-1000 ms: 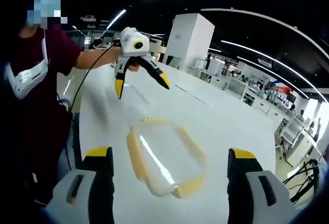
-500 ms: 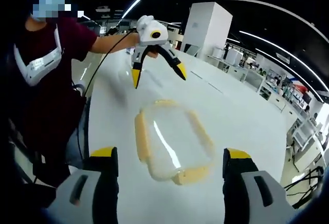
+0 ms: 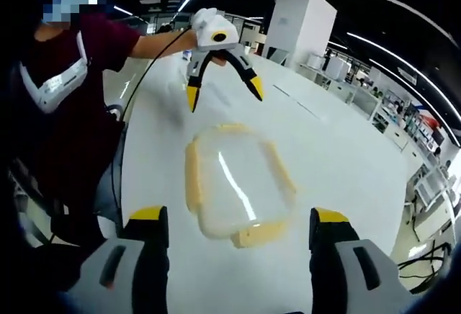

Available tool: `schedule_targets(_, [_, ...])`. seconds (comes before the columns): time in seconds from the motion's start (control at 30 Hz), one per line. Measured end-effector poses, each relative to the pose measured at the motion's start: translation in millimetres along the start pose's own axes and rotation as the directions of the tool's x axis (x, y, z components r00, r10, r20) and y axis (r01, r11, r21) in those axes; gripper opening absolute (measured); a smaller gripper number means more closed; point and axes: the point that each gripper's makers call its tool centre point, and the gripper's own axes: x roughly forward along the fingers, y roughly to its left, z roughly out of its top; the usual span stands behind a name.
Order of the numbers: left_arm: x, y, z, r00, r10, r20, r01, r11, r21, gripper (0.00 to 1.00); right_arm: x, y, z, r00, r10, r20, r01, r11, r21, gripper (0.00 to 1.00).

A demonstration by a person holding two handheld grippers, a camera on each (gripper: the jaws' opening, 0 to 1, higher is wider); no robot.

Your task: Snap each plastic latch of the storage box into its locked position after aligning the lid with the box until every specified latch is closed and the lid sits flush.

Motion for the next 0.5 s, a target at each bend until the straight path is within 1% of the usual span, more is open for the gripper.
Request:
schedule_targets(0.07, [3, 1.1, -5.6, 1.0, -0.007, -0.017, 0.007, 1.0, -0.006, 0.81, 3, 1, -8.5, 0.999, 0.012, -0.047, -0.011, 1.0, 0.001, 0.76])
schedule_targets(0.17, [6, 3.9, -14.9, 0.999, -0.01, -0.048, 0.01, 1.0, -0.007, 0.81, 8, -2, -17.0, 0.996, 0.013, -0.089, -0.013, 1.0, 0.0, 0.74])
schedule_targets(0.27, [9, 7.1, -19.2, 0.998, -0.015, -0.062, 0.015, 1.0, -0.01, 0.8, 10, -5, -19.2, 0.995, 0.022, -0.095, -0.022, 1.0, 0.003, 0.73])
schedule_targets(0.5, [16, 4.7, -21.8, 0.995, -0.035, -0.094, 0.035, 0.999, 0.003, 0.77, 16, -10, -22.8, 0.99, 0.039, -0.134, -0.04, 0.999, -0.006, 0.68])
